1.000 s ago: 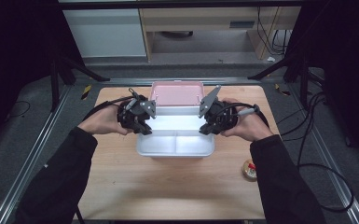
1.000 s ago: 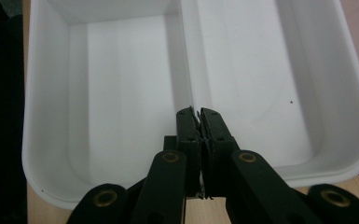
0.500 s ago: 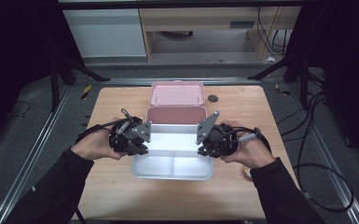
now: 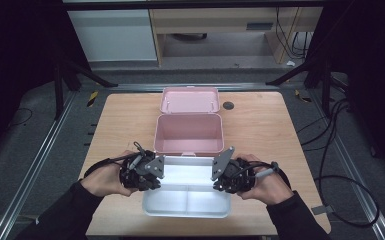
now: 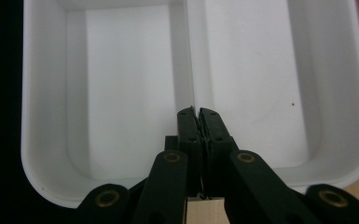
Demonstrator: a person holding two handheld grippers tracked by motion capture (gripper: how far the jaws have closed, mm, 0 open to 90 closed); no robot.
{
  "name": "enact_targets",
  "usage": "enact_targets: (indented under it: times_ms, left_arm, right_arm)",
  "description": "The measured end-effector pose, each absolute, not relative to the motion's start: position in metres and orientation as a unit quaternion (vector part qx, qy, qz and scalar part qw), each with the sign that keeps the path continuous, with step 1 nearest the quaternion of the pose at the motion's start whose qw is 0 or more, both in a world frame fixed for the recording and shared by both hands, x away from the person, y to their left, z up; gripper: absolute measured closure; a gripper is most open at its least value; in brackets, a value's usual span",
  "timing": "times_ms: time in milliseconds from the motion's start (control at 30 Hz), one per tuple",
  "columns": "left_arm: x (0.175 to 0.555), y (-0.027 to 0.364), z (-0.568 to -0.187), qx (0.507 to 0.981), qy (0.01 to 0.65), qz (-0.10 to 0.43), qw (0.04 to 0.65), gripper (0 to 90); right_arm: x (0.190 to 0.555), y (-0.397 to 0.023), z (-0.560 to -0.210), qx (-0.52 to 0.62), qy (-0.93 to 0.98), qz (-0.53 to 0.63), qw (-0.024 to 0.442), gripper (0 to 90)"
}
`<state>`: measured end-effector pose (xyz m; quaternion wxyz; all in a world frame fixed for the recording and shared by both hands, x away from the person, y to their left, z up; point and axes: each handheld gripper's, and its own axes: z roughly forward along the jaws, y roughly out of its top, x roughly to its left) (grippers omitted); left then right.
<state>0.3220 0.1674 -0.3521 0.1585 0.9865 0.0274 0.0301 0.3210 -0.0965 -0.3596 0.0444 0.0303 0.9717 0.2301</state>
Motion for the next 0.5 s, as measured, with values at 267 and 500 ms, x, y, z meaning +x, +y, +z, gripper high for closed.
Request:
enact_targets:
  times_ms: [267, 500]
  left_arm:
    - [0.318, 0.164, -0.392, 0.987, 0.032, 0.008, 0.155, 88.1]
    - [0.327, 0.165, -0.421, 0.988, 0.043, 0.006, 0.146, 87.7]
  right_arm:
    - [0.317, -0.096, -0.398, 0.038, 0.976, 0.213, 0.02, 88.1]
    - [0.325, -0.091, -0.43, 0.04, 0.978, 0.204, 0.018, 87.8]
